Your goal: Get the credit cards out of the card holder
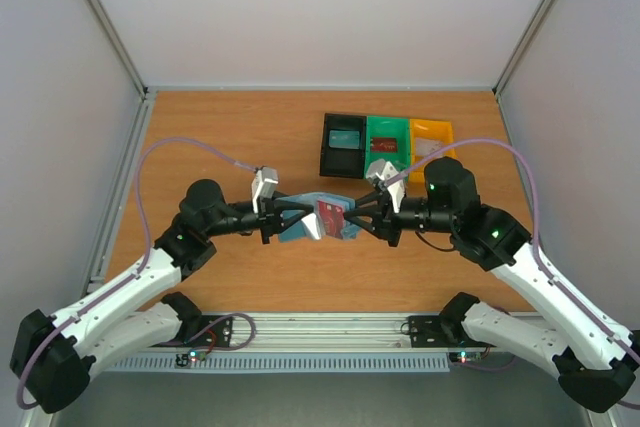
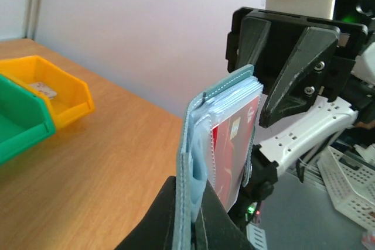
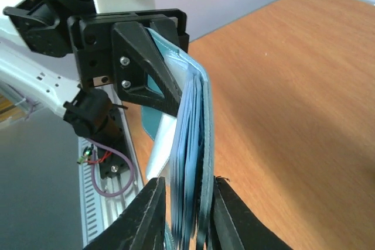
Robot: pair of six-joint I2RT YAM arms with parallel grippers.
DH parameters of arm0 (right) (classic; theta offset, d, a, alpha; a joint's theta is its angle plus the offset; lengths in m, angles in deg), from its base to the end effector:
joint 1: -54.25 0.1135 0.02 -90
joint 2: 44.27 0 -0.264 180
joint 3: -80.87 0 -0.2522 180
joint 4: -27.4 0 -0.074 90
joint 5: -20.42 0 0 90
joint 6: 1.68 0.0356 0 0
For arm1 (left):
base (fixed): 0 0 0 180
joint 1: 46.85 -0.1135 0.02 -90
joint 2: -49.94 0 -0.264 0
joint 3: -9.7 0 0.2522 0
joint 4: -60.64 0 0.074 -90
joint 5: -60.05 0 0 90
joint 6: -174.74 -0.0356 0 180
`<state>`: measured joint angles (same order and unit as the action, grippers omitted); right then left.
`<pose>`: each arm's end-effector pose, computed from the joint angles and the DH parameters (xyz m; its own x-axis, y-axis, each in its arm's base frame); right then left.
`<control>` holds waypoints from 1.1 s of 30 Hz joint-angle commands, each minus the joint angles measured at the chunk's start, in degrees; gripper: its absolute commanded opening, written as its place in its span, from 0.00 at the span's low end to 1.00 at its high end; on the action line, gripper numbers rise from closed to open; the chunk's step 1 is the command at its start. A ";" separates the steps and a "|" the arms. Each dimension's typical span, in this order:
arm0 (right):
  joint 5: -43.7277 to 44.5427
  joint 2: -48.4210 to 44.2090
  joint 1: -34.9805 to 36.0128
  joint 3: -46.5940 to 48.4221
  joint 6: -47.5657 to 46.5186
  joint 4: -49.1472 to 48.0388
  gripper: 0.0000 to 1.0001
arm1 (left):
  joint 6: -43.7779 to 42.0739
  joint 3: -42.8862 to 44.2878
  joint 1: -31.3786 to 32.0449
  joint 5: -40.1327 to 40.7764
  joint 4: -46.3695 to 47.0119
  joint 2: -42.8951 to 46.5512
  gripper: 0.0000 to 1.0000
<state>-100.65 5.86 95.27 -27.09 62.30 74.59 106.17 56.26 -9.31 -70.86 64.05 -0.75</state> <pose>0.1232 0.1315 0.3656 0.1115 -0.4010 -0.9093 -0.9629 0.1825 -0.1986 0.1485 -0.1435 0.2983 -0.3672 -0.0660 -0.9278 0.9083 0.1892 -0.3730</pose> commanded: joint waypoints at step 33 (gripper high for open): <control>58.28 26.68 7.28 18.04 20.87 26.41 0.01 | -3.23 -1.40 -0.26 5.22 -0.04 2.76 0.41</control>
<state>-54.14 25.84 95.38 -15.14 79.31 97.87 99.95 55.47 -10.95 -53.83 53.25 2.11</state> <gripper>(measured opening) 0.100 0.411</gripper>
